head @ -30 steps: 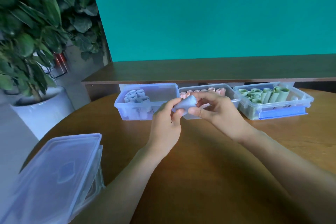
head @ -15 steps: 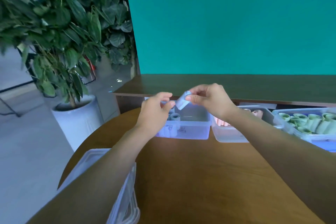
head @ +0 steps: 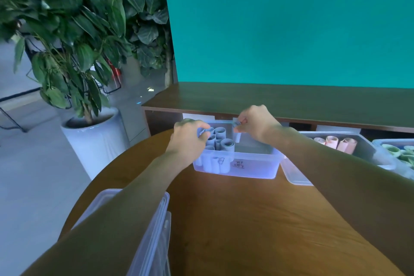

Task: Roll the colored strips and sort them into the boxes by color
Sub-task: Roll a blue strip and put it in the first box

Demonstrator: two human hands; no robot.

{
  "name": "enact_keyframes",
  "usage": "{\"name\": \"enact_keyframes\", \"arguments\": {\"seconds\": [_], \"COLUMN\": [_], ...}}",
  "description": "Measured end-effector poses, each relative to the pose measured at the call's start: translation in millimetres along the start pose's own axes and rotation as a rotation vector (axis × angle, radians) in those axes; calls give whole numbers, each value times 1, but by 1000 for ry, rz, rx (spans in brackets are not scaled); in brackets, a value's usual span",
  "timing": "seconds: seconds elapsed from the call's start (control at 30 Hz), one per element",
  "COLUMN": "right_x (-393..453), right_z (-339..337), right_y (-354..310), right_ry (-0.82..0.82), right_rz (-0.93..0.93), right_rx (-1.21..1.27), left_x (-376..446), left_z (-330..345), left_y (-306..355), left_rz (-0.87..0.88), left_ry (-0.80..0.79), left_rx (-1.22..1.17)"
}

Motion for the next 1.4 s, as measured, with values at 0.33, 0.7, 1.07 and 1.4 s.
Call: {"name": "enact_keyframes", "arguments": {"seconds": [0.33, 0.7, 1.07, 1.4], "right_x": [0, -6, -60, -200], "right_z": [18, 14, -30, 16], "right_y": [-7, 6, -23, -126], "right_ry": [-64, -84, 38, -125], "right_rz": [35, 134, 21, -183], "right_rx": [-46, 198, 167, 233], "left_x": [-2, -9, -51, -185], "left_z": [6, -2, -44, -145], "left_y": [-4, 0, -3, -23], "left_rz": [0, 34, 77, 32], "left_ry": [30, 9, 26, -48], "left_rx": [-59, -43, 10, 105]}}
Point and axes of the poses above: each hand's wrist, its own x-axis towards the middle knuckle, its own z-axis out of the palm, y = z × x, the point moved 6 cm from there along x, towards the middle knuckle, and after that the axes turned 2 degrees about z, right-handed, at the moved point
